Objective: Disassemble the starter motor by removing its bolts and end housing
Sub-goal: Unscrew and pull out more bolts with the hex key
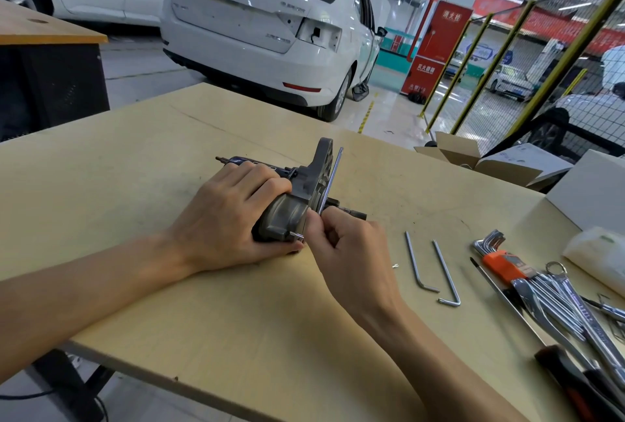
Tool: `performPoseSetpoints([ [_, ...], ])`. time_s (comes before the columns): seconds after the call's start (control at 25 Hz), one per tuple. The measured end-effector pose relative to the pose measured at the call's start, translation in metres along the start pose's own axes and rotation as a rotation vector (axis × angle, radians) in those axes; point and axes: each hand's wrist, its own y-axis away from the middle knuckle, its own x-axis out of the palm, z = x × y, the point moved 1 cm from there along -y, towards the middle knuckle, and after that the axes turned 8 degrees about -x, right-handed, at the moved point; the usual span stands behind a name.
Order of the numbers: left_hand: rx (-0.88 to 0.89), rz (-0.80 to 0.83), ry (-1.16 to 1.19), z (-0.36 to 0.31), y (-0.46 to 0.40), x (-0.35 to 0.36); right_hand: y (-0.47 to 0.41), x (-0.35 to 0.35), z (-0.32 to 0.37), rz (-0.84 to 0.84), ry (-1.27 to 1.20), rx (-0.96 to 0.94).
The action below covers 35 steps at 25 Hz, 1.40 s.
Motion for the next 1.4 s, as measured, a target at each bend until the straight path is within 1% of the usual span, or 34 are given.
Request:
performPoseSetpoints([
  [0.28, 0.003, 0.003, 0.011, -0.0007, -0.0005, -0.0004, 0.0012, 0.0040, -0.0007, 0.034, -0.052, 0.007],
  [0.84, -0.003, 0.025, 0.006, -0.0027, -0.0011, -0.0016, 0.0012, 0.0018, -0.0020, -0.009, -0.070, 0.041],
  [1.4, -0.010, 0.037, 0.005, -0.0034, -0.0023, -0.0029, 0.0002, 0.0014, -0.0043, 0.019, -0.120, 0.059],
])
